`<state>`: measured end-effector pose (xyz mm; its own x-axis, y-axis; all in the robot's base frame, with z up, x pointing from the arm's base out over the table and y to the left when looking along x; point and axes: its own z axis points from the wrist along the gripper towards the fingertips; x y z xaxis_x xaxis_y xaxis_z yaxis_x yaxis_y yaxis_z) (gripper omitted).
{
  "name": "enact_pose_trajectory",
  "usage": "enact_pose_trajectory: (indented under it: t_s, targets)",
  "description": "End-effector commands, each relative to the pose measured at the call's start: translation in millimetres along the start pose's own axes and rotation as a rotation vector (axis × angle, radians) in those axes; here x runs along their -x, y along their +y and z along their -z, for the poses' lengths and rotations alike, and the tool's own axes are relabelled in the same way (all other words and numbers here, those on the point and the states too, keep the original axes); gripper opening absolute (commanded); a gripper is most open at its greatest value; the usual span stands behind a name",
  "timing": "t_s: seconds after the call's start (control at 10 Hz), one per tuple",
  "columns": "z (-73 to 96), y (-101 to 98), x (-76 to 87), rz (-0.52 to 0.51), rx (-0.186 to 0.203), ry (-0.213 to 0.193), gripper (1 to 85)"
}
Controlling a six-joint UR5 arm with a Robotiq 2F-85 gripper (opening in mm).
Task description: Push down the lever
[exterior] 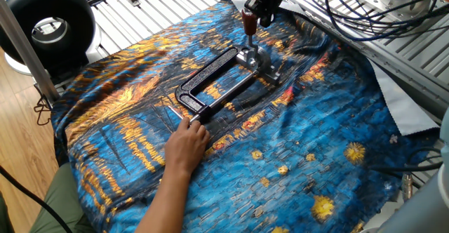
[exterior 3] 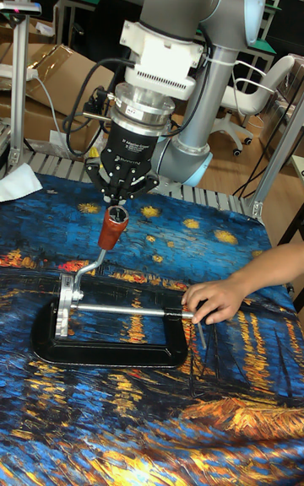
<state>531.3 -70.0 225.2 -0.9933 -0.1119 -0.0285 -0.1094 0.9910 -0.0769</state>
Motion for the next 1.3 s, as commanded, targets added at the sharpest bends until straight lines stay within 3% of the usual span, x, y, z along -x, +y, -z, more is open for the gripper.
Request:
enact_pose_trajectory:
  t_s: [0.0,0.7,0.9,1.2]
  targets:
    - [-0.7,2.1,13.0,0.025,0.003,-0.022,1.0]
    - [3.8,0.6,36.6,0.063,0.03,-0.064,1.0]
    - [5.2,5.8,48.3,0.065,0.029,-0.092,1.0]
    - [4.5,10.8,66.3,0.094,0.069,-0.152,1.0]
